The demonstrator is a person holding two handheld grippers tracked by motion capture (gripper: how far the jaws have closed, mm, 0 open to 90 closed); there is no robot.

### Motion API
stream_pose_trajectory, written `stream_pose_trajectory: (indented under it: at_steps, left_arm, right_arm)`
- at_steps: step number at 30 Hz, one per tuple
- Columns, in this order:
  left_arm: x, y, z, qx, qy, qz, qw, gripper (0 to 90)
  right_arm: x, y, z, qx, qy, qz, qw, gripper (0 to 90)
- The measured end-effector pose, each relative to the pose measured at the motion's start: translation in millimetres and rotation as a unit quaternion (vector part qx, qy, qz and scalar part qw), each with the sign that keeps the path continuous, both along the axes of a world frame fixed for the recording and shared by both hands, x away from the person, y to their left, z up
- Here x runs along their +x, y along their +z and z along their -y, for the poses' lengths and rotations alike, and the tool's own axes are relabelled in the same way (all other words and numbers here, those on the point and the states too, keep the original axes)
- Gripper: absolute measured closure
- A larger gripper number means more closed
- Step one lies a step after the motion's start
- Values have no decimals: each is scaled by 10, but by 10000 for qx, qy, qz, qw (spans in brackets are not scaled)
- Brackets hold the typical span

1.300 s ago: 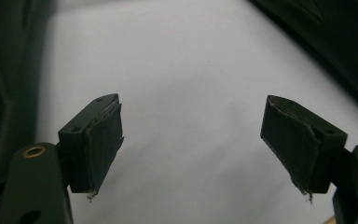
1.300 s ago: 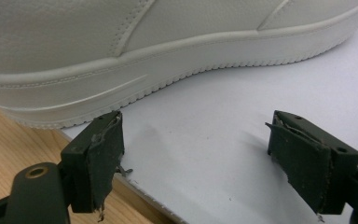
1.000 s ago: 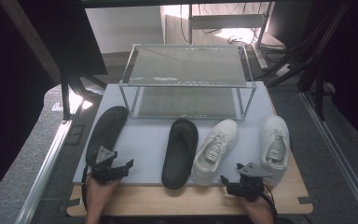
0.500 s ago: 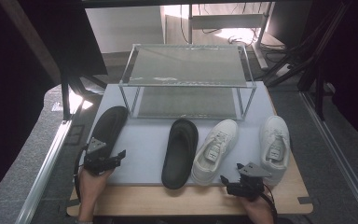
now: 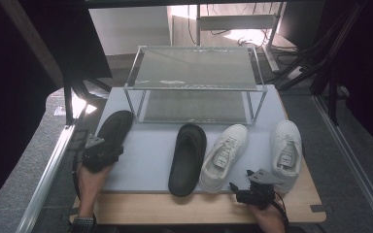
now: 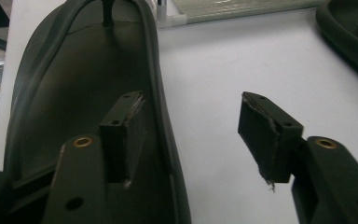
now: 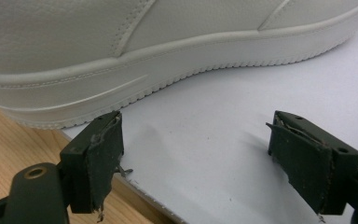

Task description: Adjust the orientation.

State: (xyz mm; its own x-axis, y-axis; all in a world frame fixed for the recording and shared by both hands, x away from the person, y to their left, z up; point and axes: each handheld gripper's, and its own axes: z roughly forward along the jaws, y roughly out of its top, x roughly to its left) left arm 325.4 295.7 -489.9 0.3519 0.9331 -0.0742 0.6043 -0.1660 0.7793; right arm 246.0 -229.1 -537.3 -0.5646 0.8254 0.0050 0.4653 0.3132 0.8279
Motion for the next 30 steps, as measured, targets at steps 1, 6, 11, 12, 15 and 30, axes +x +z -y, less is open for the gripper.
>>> stream_pose_trajectory:
  at_steps: [1, 6, 11, 12, 15, 30]
  left_arm:
    - [49, -4, -10, 29, 35, -30, 10000, 435]
    - [145, 0, -38, -37, 100, -66, 9999, 524]
    - [249, 13, -43, -16, 154, -137, 9998, 614]
    - [266, 14, -42, -6, 173, -175, 9997, 625]
    - [312, 6, -36, -8, 181, -268, 9995, 651]
    - [390, -58, -40, 0, 252, -538, 9982, 816]
  right_arm:
    - [0, 0, 0, 0, 1, 0, 10000, 180]
    - [1, 0, 0, 1, 3, -1, 10000, 179]
    - [2, -1, 0, 14, 15, -3, 10000, 176]
    - [1, 0, 0, 5, 9, -3, 10000, 176]
    - [2, 0, 0, 4, 11, -3, 10000, 176]
    - [2, 0, 0, 3, 19, -4, 10000, 173]
